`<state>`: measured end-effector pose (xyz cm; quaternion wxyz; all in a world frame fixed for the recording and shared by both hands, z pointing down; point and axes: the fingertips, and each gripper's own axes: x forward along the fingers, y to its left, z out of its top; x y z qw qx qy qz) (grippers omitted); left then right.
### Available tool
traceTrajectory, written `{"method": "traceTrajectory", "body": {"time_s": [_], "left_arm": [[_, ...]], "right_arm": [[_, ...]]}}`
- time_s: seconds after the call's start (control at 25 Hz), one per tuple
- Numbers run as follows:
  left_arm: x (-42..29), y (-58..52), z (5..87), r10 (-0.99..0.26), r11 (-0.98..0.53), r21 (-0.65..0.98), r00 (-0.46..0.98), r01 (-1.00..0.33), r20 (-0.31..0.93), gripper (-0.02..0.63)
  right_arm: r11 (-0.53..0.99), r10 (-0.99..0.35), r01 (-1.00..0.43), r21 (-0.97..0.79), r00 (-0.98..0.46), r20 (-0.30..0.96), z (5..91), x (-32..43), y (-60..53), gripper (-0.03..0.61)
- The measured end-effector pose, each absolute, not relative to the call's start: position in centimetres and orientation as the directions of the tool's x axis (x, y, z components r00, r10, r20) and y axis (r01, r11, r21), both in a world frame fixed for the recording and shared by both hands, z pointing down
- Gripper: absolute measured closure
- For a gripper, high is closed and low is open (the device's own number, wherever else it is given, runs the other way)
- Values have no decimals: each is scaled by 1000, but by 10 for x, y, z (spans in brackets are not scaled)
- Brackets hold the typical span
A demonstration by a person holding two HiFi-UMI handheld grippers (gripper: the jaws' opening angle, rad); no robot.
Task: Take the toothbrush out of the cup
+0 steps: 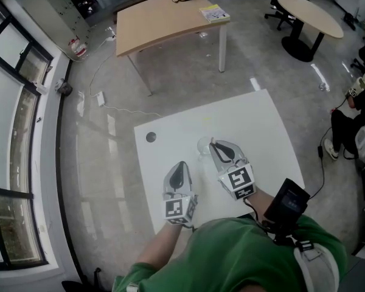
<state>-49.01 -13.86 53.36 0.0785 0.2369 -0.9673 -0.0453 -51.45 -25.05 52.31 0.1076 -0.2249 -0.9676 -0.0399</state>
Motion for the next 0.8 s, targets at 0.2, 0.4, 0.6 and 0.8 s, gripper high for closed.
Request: {"method": "traceTrajectory", "body": {"time_s": [0.2,0.4,0.6,0.8], "left_arm": [[-473,-135,523,-481,875,118,-872,-470,93,606],[-456,-130,511,-503,862,107,-863,-496,50,607],[-417,-135,500,-544,836,108,-838,-539,32,606],[-409,-138,497,-576,814,102,-817,-571,20,606]], "right_arm": [[908,401,417,43,-895,195,513,-483,-251,558],[924,364,379,55,-914,181,501,-452,-251,558],[937,329,343,61,-928,173,491,-401,-252,558],[947,303,317,57,-936,179,493,-384,-253,558]]}}
